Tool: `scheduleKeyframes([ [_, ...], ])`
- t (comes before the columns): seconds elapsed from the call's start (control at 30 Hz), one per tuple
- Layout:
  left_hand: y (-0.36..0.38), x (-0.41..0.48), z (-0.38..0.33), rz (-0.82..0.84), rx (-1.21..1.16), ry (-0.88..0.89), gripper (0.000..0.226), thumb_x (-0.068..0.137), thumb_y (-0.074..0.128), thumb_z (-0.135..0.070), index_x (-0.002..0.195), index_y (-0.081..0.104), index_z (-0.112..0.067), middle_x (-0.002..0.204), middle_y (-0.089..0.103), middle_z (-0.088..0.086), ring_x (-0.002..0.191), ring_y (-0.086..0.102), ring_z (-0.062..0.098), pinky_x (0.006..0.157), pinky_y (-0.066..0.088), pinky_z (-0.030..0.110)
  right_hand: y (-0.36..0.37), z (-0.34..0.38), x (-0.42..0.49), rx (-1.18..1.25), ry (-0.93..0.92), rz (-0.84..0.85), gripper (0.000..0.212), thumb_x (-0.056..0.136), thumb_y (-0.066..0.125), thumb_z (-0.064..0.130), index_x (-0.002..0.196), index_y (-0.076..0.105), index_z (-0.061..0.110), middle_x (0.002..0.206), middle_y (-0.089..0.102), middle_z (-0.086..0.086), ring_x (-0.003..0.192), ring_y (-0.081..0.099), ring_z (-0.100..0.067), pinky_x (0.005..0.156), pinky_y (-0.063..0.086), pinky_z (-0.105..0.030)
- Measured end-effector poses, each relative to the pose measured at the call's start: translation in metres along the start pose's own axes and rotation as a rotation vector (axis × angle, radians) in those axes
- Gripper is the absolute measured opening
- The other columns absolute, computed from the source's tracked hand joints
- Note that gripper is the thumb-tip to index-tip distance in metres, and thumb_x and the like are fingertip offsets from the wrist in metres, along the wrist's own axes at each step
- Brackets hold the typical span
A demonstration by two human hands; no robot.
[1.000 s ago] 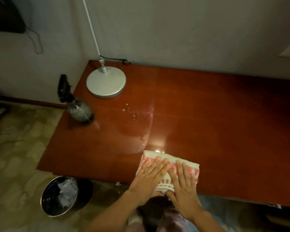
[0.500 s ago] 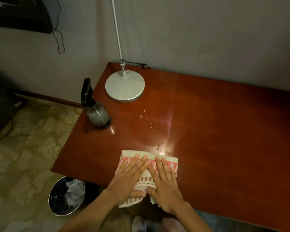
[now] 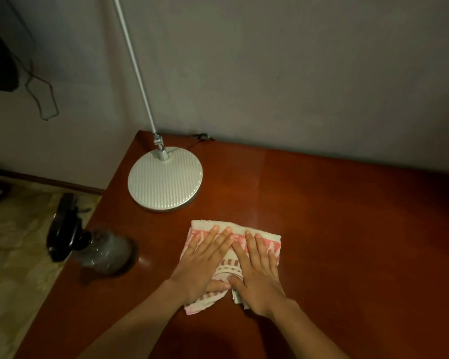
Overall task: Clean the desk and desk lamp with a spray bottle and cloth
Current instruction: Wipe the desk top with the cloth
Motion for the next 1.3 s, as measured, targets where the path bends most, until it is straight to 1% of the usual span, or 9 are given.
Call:
scheduleKeyframes([
  [0.07, -0.008, 0.030, 0.013, 0.004, 0.001, 0.010, 0.097, 0.079, 0.029, -0.078, 0.152, 0.012, -0.016, 0.158, 0.019, 0.003, 0.145, 0.008, 0.023, 0.114, 0.018, 0.051, -0.018, -0.009, 0.024, 0.013, 0.012, -0.006, 0.089, 0.064, -0.007, 0.082, 0.139, -0.031, 0.040, 0.144, -0.049, 0.006, 0.132, -0.047, -0.017, 0.108, -0.028, -0.043],
  [0.27, -0.031, 0.128, 0.049, 0.003, -0.059, 0.034, 0.095, 0.079, 0.025, -0.074, 0.151, -0.009, -0.022, 0.158, -0.015, -0.004, 0.145, -0.021, 0.018, 0.114, -0.016, 0.045, -0.072, -0.047, 0.104, -0.009, 0.023, -0.032, 0.078, 0.074, 0.001, 0.070, 0.140, -0.030, 0.040, 0.146, -0.046, 0.006, 0.133, -0.045, -0.017, 0.112, -0.023, -0.045],
  [0.4, -0.045, 0.187, 0.070, -0.008, -0.088, 0.001, 0.094, 0.074, 0.017, -0.073, 0.145, -0.024, -0.025, 0.149, -0.034, -0.012, 0.138, -0.033, 0.012, 0.110, -0.021, 0.037, -0.110, -0.071, 0.153, -0.020, 0.043, -0.050, 0.071, 0.095, 0.025, 0.058, 0.147, -0.019, 0.037, 0.153, -0.036, 0.005, 0.138, -0.038, -0.017, 0.114, -0.019, -0.045],
  [0.53, -0.057, 0.229, 0.087, 0.003, -0.102, -0.019, 0.093, 0.078, 0.020, -0.072, 0.149, -0.018, -0.026, 0.154, -0.028, -0.011, 0.139, -0.030, 0.010, 0.112, -0.017, 0.037, -0.137, -0.085, 0.191, -0.033, 0.029, -0.087, 0.069, 0.098, 0.029, 0.052, 0.149, -0.014, 0.035, 0.155, -0.031, 0.003, 0.140, -0.033, -0.017, 0.112, -0.020, -0.042],
  [0.7, -0.067, 0.256, 0.100, 0.014, -0.146, -0.065, 0.088, 0.090, 0.041, -0.060, 0.151, -0.011, -0.023, 0.159, -0.016, -0.007, 0.145, -0.020, 0.013, 0.116, -0.013, 0.040, -0.158, -0.094, 0.220, -0.024, 0.031, -0.088, 0.068, 0.098, 0.030, 0.052, 0.151, -0.009, 0.034, 0.158, -0.022, 0.000, 0.144, -0.025, -0.019, 0.115, -0.015, -0.044],
  [0.97, -0.060, 0.215, 0.070, -0.004, -0.145, -0.078, 0.087, 0.090, 0.037, -0.060, 0.151, -0.011, -0.023, 0.158, -0.022, -0.006, 0.144, -0.024, 0.014, 0.115, -0.013, 0.040, -0.134, -0.085, 0.178, -0.027, 0.018, -0.121, 0.066, 0.099, 0.028, 0.049, 0.151, -0.010, 0.033, 0.158, -0.025, -0.001, 0.143, -0.027, -0.021, 0.116, -0.014, -0.045],
  [1.13, -0.039, 0.139, 0.028, 0.027, -0.115, -0.046, 0.096, 0.074, 0.009, -0.078, 0.148, -0.021, -0.024, 0.155, -0.029, -0.007, 0.139, -0.032, 0.014, 0.112, -0.018, 0.040, -0.085, -0.065, 0.101, -0.007, 0.037, -0.106, 0.068, 0.099, 0.027, 0.050, 0.150, -0.014, 0.033, 0.155, -0.030, 0.000, 0.140, -0.033, -0.020, 0.112, -0.019, -0.042],
  [1.23, -0.026, 0.079, -0.006, 0.067, -0.106, -0.035, 0.099, 0.068, 0.002, -0.081, 0.145, -0.024, -0.024, 0.153, -0.032, -0.006, 0.140, -0.032, 0.017, 0.112, -0.020, 0.040, -0.044, -0.047, 0.042, -0.009, 0.047, -0.115, 0.069, 0.099, 0.026, 0.052, 0.149, -0.017, 0.033, 0.154, -0.033, 0.000, 0.137, -0.037, -0.020, 0.107, -0.025, -0.039],
  [1.3, -0.011, 0.035, -0.027, 0.074, -0.099, -0.030, 0.096, 0.074, 0.009, -0.079, 0.147, -0.021, -0.024, 0.154, -0.031, -0.006, 0.140, -0.034, 0.015, 0.112, -0.022, 0.040, -0.016, -0.031, -0.001, -0.007, 0.050, -0.117, 0.069, 0.099, 0.026, 0.051, 0.148, -0.019, 0.034, 0.153, -0.035, 0.000, 0.135, -0.039, -0.020, 0.105, -0.027, -0.038],
])
Point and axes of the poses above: each hand's wrist, its own x-axis towards the middle knuckle, its own y-axis out of the palm, z = x × y, the point moved 3 cm from there along x, towards the middle knuckle
